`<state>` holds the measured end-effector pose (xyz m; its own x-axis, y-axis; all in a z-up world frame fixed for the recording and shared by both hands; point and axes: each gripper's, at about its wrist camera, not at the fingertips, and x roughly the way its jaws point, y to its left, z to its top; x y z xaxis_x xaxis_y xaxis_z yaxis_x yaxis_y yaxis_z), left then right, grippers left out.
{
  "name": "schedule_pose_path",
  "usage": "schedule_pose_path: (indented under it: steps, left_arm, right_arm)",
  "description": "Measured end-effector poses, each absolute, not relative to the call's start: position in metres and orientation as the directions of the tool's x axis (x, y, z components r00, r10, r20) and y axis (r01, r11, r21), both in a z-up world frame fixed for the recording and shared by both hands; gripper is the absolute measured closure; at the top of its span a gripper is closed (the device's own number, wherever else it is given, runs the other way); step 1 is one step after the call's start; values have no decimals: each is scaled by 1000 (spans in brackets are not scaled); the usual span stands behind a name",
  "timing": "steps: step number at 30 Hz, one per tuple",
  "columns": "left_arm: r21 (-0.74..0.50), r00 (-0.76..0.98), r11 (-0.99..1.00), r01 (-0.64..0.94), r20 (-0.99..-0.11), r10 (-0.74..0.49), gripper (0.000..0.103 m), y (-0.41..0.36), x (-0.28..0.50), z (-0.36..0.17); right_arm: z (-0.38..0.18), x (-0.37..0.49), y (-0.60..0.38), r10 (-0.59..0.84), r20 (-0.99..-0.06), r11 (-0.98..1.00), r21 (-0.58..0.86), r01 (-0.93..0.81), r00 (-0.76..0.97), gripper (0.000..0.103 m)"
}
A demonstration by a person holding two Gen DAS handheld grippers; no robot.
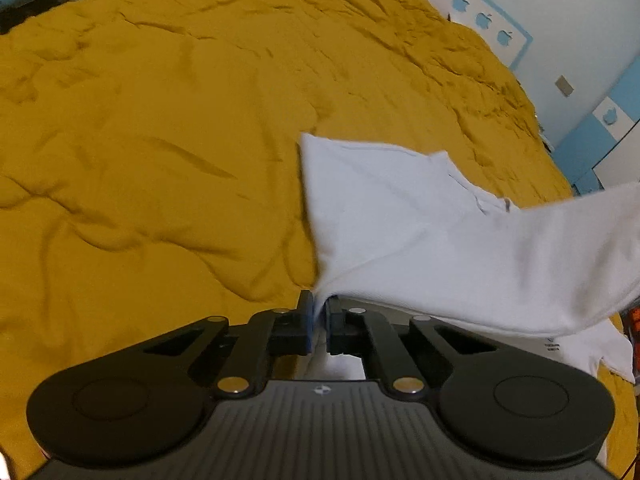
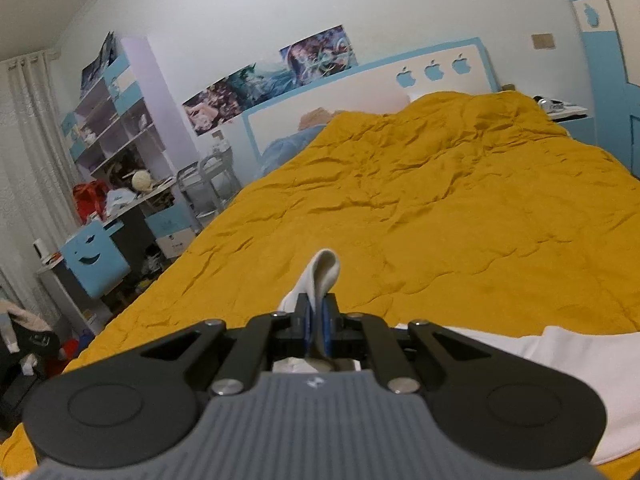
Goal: Fold small clothes
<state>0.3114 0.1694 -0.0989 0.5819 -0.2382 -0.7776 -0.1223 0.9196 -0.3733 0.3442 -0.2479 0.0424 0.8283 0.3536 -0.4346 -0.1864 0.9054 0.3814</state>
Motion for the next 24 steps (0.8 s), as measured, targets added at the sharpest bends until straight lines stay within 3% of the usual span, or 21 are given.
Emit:
schedule_pose_path:
  steps: [10, 12, 17, 21, 24]
  left_arm:
    - [-79, 567, 997, 11, -820, -72, 99, 137, 294, -92]
    - [-55, 538, 998, 28, -841, -62, 99, 130, 293, -107]
    - [-33, 496, 998, 53, -867, -55, 98, 121, 292, -123]
    - [-51, 432, 996, 67, -899, -75, 91, 132, 291, -118]
    - [-8, 387, 998, 58, -922, -30, 96, 145, 285, -115]
  right_arm:
    - [33, 330, -267, 228, -424, 943, 322, -89, 877, 103]
    - [12, 326, -282, 191, -482, 951, 306, -40, 855, 103]
    - [-94, 334, -316, 93, -742, 950, 267, 165, 664, 103]
    - [-137, 336, -328, 110, -777, 928, 304, 215, 620, 103]
    - [-139, 337, -329, 119, -763, 927, 315, 205, 635, 103]
